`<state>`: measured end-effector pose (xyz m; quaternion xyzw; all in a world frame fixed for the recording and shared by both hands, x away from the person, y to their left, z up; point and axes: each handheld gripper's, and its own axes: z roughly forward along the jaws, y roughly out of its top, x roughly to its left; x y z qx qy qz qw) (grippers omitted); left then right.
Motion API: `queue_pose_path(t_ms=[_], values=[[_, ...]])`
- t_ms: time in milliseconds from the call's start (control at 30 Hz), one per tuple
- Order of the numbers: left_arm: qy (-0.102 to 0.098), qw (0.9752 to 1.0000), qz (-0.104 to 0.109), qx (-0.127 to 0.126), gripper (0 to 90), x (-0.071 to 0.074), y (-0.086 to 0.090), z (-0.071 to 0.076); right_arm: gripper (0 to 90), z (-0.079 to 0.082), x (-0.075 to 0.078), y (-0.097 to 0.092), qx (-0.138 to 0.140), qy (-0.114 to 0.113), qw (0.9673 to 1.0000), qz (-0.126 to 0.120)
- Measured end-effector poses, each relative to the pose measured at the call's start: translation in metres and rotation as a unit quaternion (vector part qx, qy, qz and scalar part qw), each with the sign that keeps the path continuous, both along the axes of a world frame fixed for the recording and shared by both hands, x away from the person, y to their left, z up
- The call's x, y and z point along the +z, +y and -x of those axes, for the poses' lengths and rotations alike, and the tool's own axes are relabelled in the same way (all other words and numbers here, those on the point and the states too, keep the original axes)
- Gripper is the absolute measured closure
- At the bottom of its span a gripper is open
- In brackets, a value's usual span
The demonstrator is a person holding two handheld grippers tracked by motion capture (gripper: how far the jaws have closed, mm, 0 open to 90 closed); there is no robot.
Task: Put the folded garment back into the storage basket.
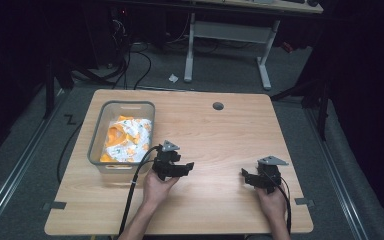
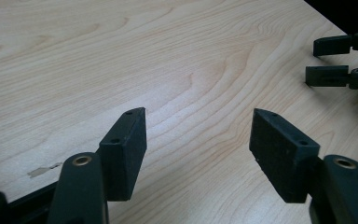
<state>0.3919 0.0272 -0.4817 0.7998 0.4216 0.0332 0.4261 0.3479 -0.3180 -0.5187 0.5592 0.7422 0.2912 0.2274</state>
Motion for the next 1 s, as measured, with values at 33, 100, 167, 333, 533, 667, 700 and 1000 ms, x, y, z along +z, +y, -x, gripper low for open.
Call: queue_pose_path(t_ms=[33, 100, 167, 333, 533, 667, 700, 1000], values=[[0.002, 1.0000, -0.001, 0.000, 36.8, -0.001, 0.000, 0.000, 25.6, 0.000, 0.000, 0.000, 0.000, 0.000, 1.0000, 0.000], [0.003, 1.0000, -0.005, 0.000, 36.7, -0.003, -0.002, -0.001, 25.6, 0.000, 0.000, 0.000, 0.000, 0.000, 1.0000, 0.000], [0.000, 1.0000, -0.005, 0.002, 36.7, -0.005, -0.003, -0.001, 25.6, 0.000, 0.000, 0.000, 0.000, 0.000, 1.0000, 0.000], [-0.009, 0.9997, -0.013, 0.021, 36.4, -0.010, -0.003, 0.000, 25.6, 0.000, 0.000, 0.000, 0.000, 0.000, 1.0000, 0.000], [-0.024, 0.9988, -0.030, 0.031, 36.3, -0.014, -0.004, 0.001, 25.5, 0.000, 0.000, 0.000, 0.000, 0.000, 1.0000, 0.000], [-0.021, 0.9982, -0.046, 0.033, 36.0, -0.021, -0.006, -0.001, 25.5, 0.000, 0.000, 0.000, 0.000, 0.000, 1.0000, 0.000], [-0.021, 0.9982, -0.046, 0.033, 35.8, -0.021, -0.006, -0.001, 25.5, 0.000, 0.000, 0.000, 0.000, 0.000, 1.0000, 0.000], [-0.024, 0.9967, -0.069, 0.036, 34.8, -0.030, -0.011, -0.003, 25.6, 0.000, 0.000, 0.000, 0.000, 0.000, 1.0000, 0.000]])
